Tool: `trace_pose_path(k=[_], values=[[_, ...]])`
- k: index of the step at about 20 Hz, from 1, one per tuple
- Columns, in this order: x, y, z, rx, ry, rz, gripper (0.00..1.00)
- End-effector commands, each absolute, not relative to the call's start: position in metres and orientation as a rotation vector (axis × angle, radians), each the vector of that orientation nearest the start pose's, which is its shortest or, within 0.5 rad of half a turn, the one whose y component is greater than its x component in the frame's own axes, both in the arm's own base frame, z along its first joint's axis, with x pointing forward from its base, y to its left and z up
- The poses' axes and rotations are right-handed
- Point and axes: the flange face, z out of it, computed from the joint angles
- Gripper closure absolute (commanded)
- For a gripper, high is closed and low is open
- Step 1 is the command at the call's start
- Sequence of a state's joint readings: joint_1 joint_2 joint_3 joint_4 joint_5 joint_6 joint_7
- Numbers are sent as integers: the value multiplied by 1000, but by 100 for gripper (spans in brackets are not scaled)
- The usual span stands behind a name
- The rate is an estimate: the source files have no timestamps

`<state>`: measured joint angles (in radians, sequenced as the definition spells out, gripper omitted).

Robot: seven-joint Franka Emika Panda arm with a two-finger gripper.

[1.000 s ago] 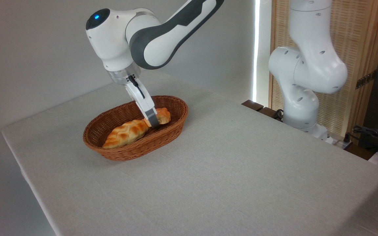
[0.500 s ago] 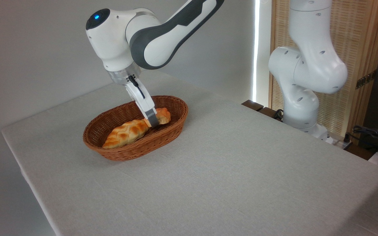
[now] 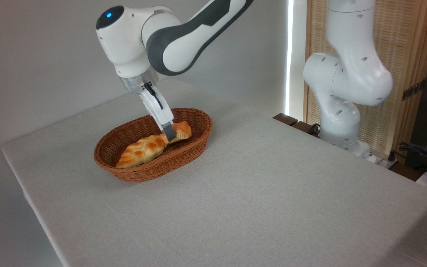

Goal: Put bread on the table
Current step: 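Lift the round roll out of the basket and lower it onto the tablecloth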

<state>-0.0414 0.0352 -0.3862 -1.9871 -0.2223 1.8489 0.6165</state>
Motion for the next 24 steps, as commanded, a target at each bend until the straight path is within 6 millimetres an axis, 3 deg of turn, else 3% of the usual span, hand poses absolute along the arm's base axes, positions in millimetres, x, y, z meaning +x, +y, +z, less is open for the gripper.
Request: trace_pose_path(k=[1, 6, 12, 14, 15, 19, 21, 22, 23, 24], values=[[508, -207, 483, -3008, 1500, 244, 99], [522, -152, 532, -2990, 1400, 216, 98], [543, -92, 531, -2844, 1465, 169, 96], [553, -71, 525, -2846, 1448, 110, 93], [565, -57, 510, -2863, 1417, 98, 92], [592, -51, 480, -2862, 1384, 8, 86], [602, -48, 464, -2866, 1367, -13, 76], [606, -42, 455, -2871, 1355, -19, 56], [610, -40, 447, -2872, 1355, -19, 28], [612, -38, 442, -2873, 1351, -17, 18]])
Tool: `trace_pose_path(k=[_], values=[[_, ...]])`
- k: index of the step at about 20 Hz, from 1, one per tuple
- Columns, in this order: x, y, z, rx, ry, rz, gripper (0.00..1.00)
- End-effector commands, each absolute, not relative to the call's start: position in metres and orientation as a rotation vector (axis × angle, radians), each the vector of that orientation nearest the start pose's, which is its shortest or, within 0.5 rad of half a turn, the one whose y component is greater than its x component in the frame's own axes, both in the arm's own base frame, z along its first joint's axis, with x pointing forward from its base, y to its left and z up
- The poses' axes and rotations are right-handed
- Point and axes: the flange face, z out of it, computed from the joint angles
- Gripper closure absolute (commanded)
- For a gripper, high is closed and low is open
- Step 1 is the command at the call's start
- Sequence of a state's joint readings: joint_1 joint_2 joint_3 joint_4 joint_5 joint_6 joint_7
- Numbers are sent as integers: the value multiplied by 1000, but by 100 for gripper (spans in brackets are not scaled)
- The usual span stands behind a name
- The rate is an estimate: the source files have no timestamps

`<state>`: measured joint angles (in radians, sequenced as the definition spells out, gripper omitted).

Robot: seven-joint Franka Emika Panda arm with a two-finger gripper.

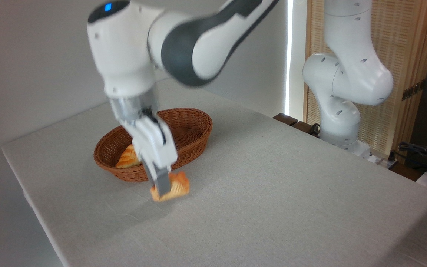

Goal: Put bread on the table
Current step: 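Lift the round roll out of the basket and lower it onto the tablecloth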

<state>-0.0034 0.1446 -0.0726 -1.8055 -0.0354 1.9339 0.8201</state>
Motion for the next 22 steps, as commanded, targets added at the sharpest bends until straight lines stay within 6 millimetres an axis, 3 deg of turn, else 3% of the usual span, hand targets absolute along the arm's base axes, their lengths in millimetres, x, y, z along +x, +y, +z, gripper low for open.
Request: trace_pose_path(k=[1, 2, 5, 14, 17, 22], values=[[617, -37, 435, -2871, 1346, -35, 7], [620, -36, 430, -2870, 1341, -47, 0], [621, -24, 431, -2880, 1314, -54, 0], [621, -19, 443, -2881, 1295, -81, 0], [612, 5, 484, -2885, 1224, -174, 0], [584, 14, 545, -2881, 1181, -233, 0]])
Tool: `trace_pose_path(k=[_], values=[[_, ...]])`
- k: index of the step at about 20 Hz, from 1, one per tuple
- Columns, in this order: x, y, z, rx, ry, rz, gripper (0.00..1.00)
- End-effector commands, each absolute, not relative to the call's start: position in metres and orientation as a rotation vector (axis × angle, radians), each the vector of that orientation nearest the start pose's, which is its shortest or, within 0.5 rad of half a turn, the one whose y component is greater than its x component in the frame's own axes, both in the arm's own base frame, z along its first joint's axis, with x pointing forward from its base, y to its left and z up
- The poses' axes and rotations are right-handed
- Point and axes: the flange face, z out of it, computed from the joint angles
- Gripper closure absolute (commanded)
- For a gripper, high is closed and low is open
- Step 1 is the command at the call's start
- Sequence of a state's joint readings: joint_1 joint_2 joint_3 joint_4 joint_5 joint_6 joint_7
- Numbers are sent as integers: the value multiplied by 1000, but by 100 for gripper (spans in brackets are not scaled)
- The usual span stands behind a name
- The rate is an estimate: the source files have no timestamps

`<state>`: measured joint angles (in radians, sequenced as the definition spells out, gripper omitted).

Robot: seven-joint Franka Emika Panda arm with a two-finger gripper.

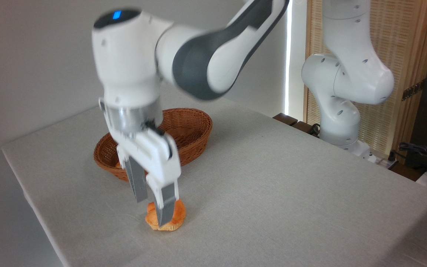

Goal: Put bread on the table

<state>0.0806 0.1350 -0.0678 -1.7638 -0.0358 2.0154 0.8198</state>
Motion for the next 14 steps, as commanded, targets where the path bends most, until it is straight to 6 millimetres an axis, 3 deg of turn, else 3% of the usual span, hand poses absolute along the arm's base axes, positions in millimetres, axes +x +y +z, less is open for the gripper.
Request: trace_pose_path(k=[1, 4, 5, 9, 14], values=[[580, 12, 552, -2883, 1187, -225, 0], [560, 4, 571, -2923, 1208, -177, 0], [556, -1, 587, -2943, 1218, -179, 0], [546, -11, 614, -2973, 1261, -105, 0], [545, -27, 613, -2949, 1295, -79, 0]])
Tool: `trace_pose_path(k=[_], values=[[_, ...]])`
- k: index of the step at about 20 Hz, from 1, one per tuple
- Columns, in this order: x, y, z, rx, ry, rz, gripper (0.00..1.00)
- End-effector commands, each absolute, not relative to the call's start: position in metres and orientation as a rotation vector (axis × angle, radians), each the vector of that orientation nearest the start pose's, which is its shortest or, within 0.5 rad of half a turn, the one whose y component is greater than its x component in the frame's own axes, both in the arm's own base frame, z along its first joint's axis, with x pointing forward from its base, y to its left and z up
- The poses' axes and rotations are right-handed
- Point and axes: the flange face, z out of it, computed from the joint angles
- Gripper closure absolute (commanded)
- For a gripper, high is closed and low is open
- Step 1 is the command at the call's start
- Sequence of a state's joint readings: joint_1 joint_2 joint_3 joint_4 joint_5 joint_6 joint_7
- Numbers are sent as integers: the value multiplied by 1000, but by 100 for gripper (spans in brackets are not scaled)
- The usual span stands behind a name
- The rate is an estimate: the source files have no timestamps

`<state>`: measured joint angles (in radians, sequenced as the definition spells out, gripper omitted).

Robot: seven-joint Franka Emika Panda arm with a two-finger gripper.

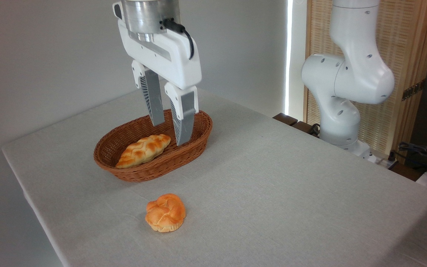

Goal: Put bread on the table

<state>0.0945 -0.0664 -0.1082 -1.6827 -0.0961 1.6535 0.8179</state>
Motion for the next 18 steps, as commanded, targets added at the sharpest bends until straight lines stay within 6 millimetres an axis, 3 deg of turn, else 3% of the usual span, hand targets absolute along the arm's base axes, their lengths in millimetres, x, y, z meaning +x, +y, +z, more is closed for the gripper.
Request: trace_pose_path(k=[1, 9, 18], values=[[546, -27, 611, -2951, 1293, -74, 0], [547, -30, 606, -2890, 1301, -25, 0], [550, -18, 610, -2899, 1272, -72, 0]])
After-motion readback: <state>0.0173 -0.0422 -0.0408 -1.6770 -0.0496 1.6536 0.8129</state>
